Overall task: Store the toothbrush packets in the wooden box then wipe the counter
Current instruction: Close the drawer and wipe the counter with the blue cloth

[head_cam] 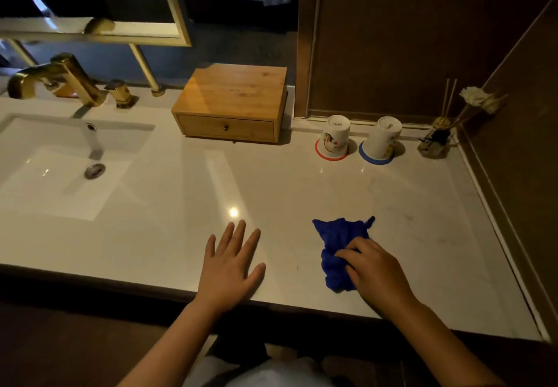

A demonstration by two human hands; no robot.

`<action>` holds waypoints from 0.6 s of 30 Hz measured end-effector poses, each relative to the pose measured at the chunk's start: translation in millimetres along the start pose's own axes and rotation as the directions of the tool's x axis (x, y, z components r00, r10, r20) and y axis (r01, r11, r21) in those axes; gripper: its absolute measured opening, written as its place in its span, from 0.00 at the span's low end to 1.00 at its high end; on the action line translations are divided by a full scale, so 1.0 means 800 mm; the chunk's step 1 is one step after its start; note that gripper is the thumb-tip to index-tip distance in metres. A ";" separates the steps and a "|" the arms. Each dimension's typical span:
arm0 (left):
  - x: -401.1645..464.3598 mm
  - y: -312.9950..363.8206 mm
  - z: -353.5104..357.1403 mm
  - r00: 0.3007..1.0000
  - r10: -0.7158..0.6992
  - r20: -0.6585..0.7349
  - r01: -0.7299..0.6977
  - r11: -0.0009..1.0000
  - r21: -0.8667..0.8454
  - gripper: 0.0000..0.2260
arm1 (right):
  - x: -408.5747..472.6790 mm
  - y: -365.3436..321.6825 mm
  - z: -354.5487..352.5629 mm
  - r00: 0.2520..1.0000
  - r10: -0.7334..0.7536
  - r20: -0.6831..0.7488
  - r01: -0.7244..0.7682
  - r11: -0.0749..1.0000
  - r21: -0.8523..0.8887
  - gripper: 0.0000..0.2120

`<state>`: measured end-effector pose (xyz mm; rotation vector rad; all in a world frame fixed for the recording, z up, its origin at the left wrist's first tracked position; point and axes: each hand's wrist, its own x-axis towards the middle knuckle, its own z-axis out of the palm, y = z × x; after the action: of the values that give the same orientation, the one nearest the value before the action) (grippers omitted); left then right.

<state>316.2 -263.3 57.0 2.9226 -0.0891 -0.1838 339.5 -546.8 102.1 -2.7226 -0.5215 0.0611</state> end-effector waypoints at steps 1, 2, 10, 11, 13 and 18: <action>0.000 0.000 0.000 1.000 -0.001 0.011 0.001 1.000 0.005 0.28 | 0.001 -0.002 -0.002 1.000 0.025 -0.014 -0.024 0.999 0.024 0.12; 0.000 0.000 -0.002 1.000 -0.001 0.026 0.000 1.000 0.006 0.29 | 0.003 -0.004 -0.004 0.999 0.046 -0.030 -0.044 0.998 0.052 0.12; -0.008 -0.007 -0.046 0.998 -0.036 -0.043 0.027 0.980 -0.199 0.27 | 0.023 -0.058 -0.043 0.988 0.112 -0.108 -0.074 0.949 0.305 0.13; -0.013 -0.016 -0.055 0.996 -0.047 -0.078 0.029 0.976 -0.218 0.26 | 0.028 -0.068 -0.045 0.989 0.102 -0.105 -0.064 0.948 0.312 0.13; -0.024 -0.043 -0.074 0.988 -0.061 -0.145 0.028 0.974 -0.225 0.27 | 0.037 -0.087 -0.045 0.992 0.084 -0.091 -0.051 0.947 0.317 0.14; -0.043 -0.151 -0.110 0.959 -0.155 -0.238 0.105 0.972 -0.209 0.27 | 0.055 -0.133 -0.040 0.997 0.055 -0.057 -0.035 0.953 0.300 0.14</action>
<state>299.0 -125.0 120.7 2.7287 0.1547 0.1538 347.0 -449.6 171.4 -2.4315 -0.3954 0.0583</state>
